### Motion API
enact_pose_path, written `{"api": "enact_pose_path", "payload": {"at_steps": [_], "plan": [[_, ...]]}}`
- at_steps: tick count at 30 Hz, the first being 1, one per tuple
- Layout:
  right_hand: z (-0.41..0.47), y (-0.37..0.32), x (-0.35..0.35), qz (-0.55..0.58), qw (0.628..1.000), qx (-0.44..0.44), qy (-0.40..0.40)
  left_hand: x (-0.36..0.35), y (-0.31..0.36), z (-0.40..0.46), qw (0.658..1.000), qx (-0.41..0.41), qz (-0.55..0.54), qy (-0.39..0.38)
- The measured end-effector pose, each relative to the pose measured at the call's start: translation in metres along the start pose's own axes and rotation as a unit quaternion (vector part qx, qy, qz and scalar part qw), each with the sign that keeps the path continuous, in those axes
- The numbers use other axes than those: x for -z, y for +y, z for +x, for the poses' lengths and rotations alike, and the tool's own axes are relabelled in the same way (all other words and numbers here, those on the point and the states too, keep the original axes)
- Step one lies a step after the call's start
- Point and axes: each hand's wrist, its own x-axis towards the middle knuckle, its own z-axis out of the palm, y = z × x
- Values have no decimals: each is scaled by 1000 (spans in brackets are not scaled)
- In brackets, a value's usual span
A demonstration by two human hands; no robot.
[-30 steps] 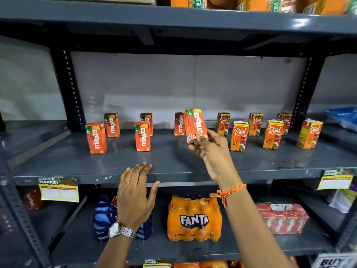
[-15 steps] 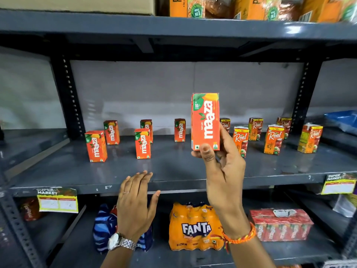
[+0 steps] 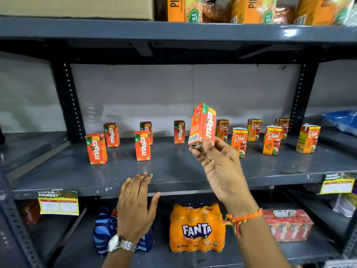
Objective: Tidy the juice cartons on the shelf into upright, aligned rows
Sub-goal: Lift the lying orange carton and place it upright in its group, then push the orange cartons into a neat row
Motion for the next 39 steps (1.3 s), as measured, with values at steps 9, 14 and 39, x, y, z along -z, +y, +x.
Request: {"api": "enact_pose_path", "payload": {"at_steps": [9, 14, 39], "plan": [[100, 41, 39, -364, 925, -101, 33, 2, 2, 1, 1000, 10, -1, -9], [143, 70, 49, -555, 827, -86, 24, 4, -1, -1, 1000, 9, 12, -22], [139, 75, 50, -606, 794, -34, -18, 28, -33, 126, 938, 268, -126, -181]]}}
